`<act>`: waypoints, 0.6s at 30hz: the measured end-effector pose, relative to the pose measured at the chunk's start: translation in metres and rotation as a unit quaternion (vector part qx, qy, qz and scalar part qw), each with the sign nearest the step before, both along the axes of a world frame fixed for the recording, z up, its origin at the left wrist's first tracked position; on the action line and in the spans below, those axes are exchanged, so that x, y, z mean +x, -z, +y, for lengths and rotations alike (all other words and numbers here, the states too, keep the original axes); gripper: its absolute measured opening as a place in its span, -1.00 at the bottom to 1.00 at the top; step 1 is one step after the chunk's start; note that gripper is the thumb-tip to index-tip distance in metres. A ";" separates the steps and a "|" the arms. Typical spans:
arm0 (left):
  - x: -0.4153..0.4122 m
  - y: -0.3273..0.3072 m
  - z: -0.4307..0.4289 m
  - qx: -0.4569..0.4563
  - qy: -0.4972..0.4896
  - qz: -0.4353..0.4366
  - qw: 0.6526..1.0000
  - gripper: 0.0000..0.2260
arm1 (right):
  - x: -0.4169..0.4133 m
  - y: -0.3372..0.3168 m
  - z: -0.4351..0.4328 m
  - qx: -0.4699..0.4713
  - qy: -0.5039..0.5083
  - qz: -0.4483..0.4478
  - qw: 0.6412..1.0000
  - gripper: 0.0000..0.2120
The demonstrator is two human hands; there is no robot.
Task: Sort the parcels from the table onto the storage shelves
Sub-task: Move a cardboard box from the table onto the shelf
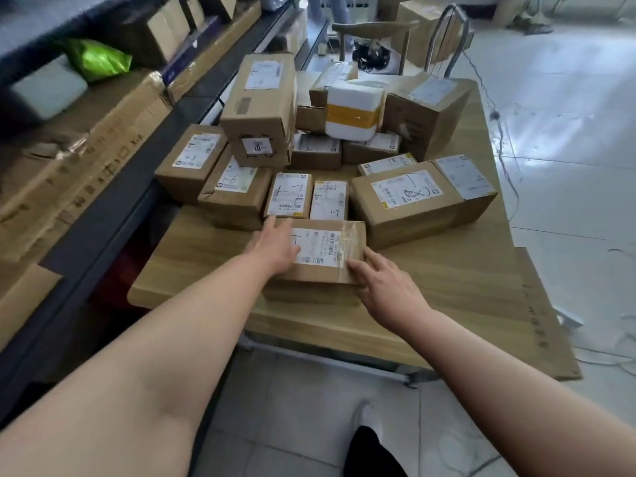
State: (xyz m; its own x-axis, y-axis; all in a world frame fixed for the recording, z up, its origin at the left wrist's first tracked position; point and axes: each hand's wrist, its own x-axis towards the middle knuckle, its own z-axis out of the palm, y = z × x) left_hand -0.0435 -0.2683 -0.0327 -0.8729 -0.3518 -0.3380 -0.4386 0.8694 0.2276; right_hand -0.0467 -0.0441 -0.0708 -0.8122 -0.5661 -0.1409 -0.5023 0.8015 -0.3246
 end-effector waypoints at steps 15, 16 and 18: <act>0.025 -0.007 -0.008 -0.134 0.014 -0.103 0.985 -0.33 | 0.012 -0.004 -0.004 0.017 0.068 -0.015 0.997 -0.48; 0.034 -0.005 -0.008 -0.134 0.005 -0.103 0.986 -0.34 | 0.021 -0.006 -0.006 0.004 0.084 -0.027 0.996 -0.49; 0.049 0.001 -0.007 -0.116 -0.022 -0.093 0.989 -0.41 | 0.036 -0.008 -0.011 -0.037 0.111 -0.063 0.991 -0.48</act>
State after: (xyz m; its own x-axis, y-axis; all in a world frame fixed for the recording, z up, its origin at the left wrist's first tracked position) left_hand 0.0053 -0.2750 -0.0338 -0.7854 -0.4751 -0.3967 -0.4928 0.8678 -0.0637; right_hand -0.0104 -0.0555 -0.0630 -0.8961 -0.3887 -0.2142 -0.2683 0.8590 -0.4360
